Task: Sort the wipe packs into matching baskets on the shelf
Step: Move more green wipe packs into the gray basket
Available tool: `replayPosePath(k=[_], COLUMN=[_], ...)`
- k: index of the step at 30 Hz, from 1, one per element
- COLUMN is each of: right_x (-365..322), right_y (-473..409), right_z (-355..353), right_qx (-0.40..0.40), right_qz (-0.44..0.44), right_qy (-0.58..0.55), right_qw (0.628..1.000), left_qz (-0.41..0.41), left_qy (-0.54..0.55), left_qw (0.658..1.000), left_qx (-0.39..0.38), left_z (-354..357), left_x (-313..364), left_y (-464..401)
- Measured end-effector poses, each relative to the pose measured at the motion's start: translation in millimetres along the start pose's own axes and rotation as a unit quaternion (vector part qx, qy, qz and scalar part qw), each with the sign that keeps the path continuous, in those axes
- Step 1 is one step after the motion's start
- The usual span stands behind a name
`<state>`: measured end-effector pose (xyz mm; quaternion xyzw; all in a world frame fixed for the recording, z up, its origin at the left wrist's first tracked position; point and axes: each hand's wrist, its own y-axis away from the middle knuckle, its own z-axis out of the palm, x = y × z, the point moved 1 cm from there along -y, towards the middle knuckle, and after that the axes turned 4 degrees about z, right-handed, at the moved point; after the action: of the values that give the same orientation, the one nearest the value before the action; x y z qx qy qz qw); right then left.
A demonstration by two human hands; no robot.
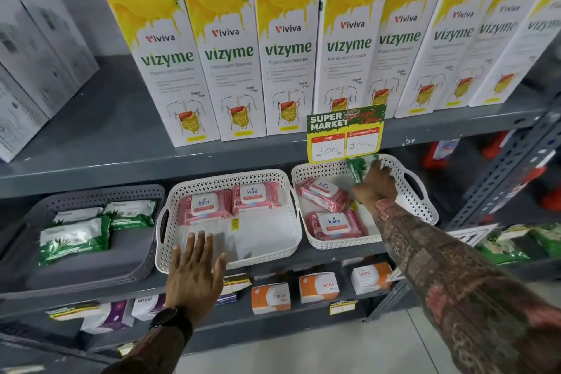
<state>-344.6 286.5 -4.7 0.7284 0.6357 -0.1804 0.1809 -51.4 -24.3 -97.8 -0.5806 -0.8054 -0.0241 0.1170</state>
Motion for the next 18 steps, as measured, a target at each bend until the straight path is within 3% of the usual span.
replayPosePath(k=[6, 10, 18], right_x=[-59, -127, -260], right_y=[45, 110, 227], right_z=[1, 26, 135], right_qx=[-0.037, -0.091, -0.202], right_qz=[-0.187, -0.332, -0.438], right_qy=[-0.005, -0.036, -0.015], right_qw=[0.982, 0.938, 0.876], left_qz=[0.028, 0.016, -0.148], left_qy=[0.053, 0.051, 0.009], left_qw=[0.998, 0.998, 0.989], left_qx=[-0.001, 0.026, 0.007], left_z=[-12, -33, -58], left_x=[-4, -46, -177], left_y=[-2, 14, 70])
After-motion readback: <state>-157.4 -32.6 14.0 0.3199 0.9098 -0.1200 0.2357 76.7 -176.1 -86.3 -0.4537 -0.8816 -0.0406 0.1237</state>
